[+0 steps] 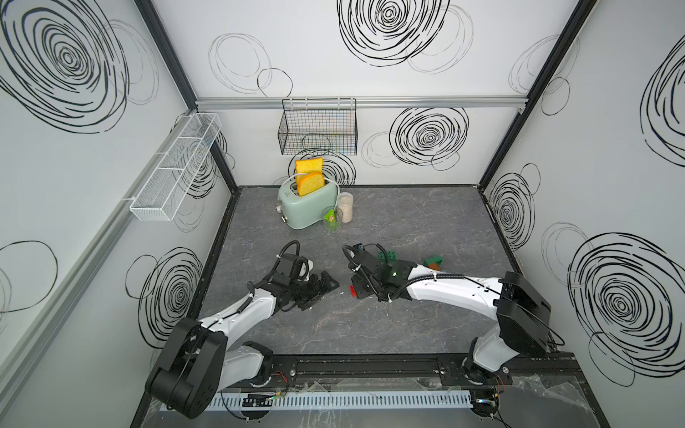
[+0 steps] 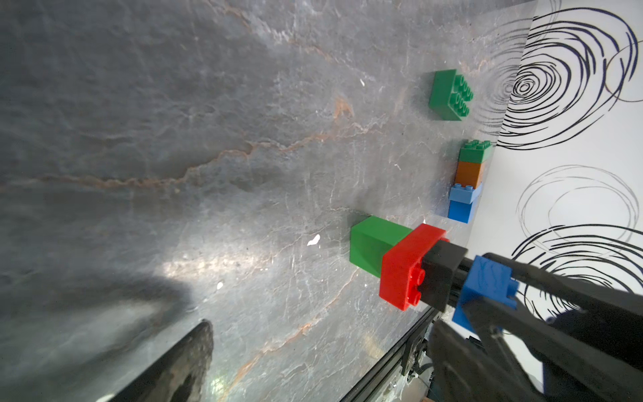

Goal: Assemble the letter f with lego
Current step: Assemble the lego brick with the lego brick, then pick up the lego brick from the center of the board.

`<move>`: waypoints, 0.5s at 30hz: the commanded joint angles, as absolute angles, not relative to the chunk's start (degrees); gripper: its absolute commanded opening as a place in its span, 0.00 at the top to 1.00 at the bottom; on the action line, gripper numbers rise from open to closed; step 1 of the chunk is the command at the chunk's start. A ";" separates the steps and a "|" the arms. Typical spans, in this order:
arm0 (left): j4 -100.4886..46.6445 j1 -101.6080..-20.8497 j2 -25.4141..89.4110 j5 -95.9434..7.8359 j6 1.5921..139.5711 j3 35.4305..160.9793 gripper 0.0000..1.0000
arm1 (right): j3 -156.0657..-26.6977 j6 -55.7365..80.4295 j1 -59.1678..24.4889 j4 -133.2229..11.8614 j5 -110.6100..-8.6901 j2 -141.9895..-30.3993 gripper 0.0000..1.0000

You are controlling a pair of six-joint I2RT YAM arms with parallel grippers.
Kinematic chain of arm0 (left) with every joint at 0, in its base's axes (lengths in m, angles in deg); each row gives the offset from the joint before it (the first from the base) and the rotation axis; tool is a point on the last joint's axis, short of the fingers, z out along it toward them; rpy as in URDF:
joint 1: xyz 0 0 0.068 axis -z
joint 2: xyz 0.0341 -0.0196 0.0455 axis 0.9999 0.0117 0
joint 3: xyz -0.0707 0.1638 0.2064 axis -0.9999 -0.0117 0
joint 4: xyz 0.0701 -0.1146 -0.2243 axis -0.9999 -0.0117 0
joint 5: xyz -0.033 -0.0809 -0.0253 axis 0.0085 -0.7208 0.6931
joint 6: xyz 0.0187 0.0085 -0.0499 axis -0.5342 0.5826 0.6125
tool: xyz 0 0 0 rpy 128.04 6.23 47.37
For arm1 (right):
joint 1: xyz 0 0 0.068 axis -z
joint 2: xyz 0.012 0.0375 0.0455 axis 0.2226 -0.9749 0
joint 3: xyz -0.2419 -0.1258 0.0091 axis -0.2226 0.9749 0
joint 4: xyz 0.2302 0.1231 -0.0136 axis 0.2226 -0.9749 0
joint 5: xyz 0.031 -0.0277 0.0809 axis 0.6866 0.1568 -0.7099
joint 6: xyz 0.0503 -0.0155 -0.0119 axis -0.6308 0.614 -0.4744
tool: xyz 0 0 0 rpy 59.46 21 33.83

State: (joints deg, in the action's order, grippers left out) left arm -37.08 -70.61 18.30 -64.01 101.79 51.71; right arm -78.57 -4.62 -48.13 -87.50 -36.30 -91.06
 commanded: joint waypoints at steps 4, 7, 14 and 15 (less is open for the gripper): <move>-38.39 -72.39 18.44 -64.34 98.78 53.11 0.02 | -81.33 -4.24 -44.21 -95.53 -38.03 -89.78 0.72; -39.91 -72.70 18.88 -63.47 97.27 53.69 0.02 | -81.86 -3.39 -40.48 -95.36 -37.26 -87.15 0.72; -42.56 -72.92 19.23 -62.24 95.05 55.07 0.02 | -71.94 -2.78 -31.70 -90.47 -38.06 -81.93 0.71; -42.86 -72.95 19.24 -62.15 94.87 55.16 0.02 | -70.16 -2.87 -31.36 -89.12 -38.29 -81.77 0.71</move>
